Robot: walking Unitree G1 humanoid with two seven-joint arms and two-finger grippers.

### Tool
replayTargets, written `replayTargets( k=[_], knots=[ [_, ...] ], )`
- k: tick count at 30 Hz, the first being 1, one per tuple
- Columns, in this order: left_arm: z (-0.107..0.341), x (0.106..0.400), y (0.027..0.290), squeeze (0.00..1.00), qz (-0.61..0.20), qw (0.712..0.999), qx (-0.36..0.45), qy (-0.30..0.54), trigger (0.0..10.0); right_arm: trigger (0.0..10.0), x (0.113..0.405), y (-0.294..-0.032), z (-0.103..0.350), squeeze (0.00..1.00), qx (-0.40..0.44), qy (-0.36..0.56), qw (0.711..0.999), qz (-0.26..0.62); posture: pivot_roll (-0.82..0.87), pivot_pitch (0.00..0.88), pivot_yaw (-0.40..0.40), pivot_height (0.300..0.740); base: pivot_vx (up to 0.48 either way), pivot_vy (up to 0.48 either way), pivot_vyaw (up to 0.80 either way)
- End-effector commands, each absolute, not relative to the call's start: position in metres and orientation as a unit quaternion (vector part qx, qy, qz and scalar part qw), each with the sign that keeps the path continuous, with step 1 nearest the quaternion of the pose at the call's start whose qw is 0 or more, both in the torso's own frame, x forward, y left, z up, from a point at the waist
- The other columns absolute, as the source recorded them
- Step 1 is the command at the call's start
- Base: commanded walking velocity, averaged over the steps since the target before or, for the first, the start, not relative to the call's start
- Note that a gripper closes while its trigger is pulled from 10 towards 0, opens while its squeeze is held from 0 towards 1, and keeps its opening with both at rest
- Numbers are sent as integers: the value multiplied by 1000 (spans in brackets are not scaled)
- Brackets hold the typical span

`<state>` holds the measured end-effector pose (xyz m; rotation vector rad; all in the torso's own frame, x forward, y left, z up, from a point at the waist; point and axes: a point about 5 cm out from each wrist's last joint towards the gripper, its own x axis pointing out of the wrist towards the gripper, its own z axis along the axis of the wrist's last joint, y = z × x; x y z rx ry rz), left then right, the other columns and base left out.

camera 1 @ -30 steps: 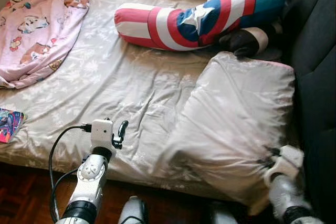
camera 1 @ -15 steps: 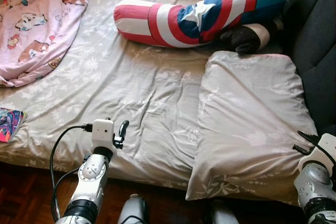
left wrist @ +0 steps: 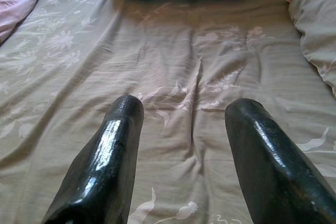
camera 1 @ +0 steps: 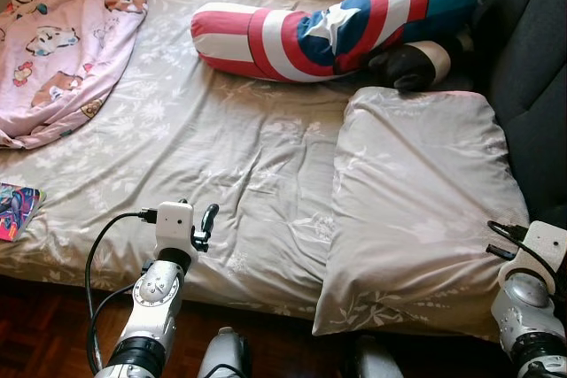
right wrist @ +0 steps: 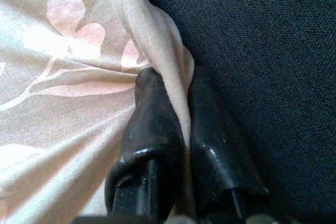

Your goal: Clean up the room

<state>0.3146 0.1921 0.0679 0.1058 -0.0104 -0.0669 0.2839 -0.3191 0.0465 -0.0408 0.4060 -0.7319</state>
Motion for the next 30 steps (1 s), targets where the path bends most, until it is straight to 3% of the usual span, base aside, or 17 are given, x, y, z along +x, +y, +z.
replayTargets(
  k=[1,4,5,6,7,9,11,18,30],
  knots=[
    [60,310,192,0,-38,998,57,9,10000,10000,283,-331,59,1000,-30,164,909,-381,7,200,2,662,0,0,0],
    [60,310,192,0,-38,998,56,9,10000,10000,287,-328,61,1000,-40,154,916,-368,9,199,1,662,0,0,0],
    [60,310,192,0,-37,998,56,9,10000,10000,289,-326,63,878,-40,146,921,-359,9,199,1,662,0,0,0],
    [60,310,192,0,-37,998,55,9,10000,10000,293,-322,66,561,-41,132,929,-342,8,200,0,662,0,0,0],
    [60,310,191,0,-38,998,55,10,10000,10000,297,-316,70,0,-64,115,939,-317,7,198,0,662,0,0,0],
    [60,310,191,0,-38,998,55,11,10000,10000,301,-310,72,0,-75,101,947,-296,6,200,0,662,0,0,0],
    [60,311,188,0,-41,998,52,10,10000,10000,315,-280,77,0,-21,54,976,-208,6,199,-1,662,0,0,0],
    [58,310,186,0,-36,998,40,14,10000,10000,323,-237,72,0,-3,43,995,-87,9,195,-2,662,0,0,0],
    [55,310,194,0,-9,1000,10,22,10000,10000,315,-221,50,0,36,78,994,-65,12,187,1,732,0,0,0]
  ],
)
